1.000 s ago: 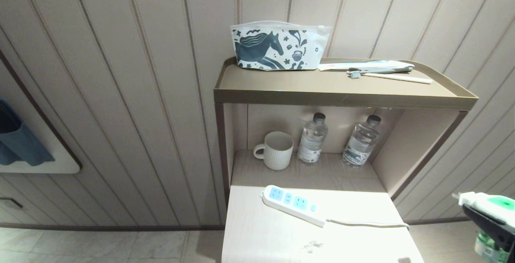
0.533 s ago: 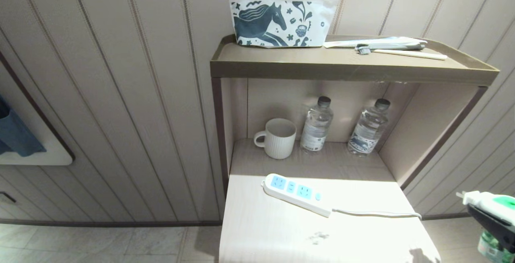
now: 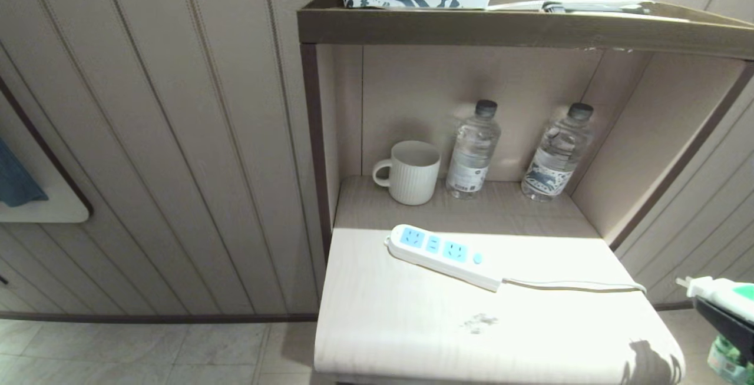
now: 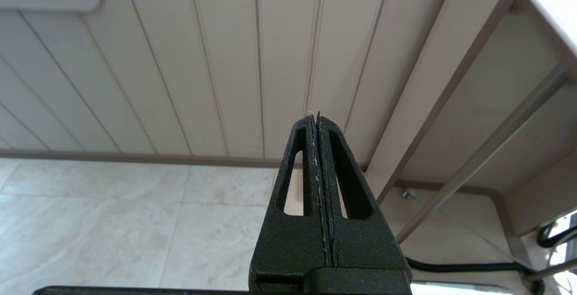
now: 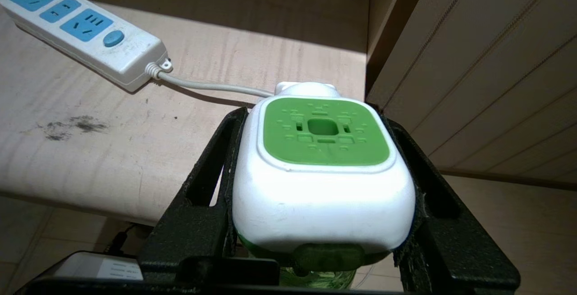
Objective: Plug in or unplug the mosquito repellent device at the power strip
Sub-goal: Place the mosquito repellent liquid on the table
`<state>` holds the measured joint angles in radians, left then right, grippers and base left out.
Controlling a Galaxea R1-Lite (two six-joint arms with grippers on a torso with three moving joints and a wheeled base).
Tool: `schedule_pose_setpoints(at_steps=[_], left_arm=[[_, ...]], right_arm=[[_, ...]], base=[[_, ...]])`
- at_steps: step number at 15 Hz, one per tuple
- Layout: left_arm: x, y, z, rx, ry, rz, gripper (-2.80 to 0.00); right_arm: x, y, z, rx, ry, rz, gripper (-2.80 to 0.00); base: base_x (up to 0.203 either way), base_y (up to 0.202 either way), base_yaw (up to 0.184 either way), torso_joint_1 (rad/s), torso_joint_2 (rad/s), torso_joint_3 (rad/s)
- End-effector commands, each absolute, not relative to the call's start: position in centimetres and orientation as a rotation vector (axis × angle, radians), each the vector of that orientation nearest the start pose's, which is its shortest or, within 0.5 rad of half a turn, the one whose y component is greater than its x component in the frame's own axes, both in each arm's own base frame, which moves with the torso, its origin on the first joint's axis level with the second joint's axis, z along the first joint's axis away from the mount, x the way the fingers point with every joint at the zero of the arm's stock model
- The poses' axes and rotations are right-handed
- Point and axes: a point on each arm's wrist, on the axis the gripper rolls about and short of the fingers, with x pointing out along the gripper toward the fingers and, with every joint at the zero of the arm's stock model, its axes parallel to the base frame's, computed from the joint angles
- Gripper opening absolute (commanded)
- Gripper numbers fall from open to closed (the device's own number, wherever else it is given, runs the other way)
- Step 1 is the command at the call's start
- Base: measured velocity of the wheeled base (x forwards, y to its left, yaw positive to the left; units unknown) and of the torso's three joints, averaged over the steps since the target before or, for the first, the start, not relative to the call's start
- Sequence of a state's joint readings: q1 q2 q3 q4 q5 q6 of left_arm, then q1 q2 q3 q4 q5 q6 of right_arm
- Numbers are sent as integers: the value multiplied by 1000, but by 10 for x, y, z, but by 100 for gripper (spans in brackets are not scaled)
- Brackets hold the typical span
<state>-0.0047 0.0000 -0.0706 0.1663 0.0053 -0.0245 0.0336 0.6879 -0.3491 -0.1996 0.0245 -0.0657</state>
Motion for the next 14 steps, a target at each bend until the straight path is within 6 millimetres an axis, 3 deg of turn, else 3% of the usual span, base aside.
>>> schedule_pose_setpoints(at_steps=[1,8,14], left_arm=[[-29,0,78,-24,98,3,-280],[-29,0,78,-24,98,3,-280],[-29,0,78,-24,98,3,-280]], right_arm=[[58,3,192,-68,120,64,-280],[50,3,202,-73,85,72,-280],[36,2,219,-94,-33,85,-280]], base=[[0,0,0,-207,498,290],[0,0,0,-184,474,289],[0,0,0,-34,94,60]])
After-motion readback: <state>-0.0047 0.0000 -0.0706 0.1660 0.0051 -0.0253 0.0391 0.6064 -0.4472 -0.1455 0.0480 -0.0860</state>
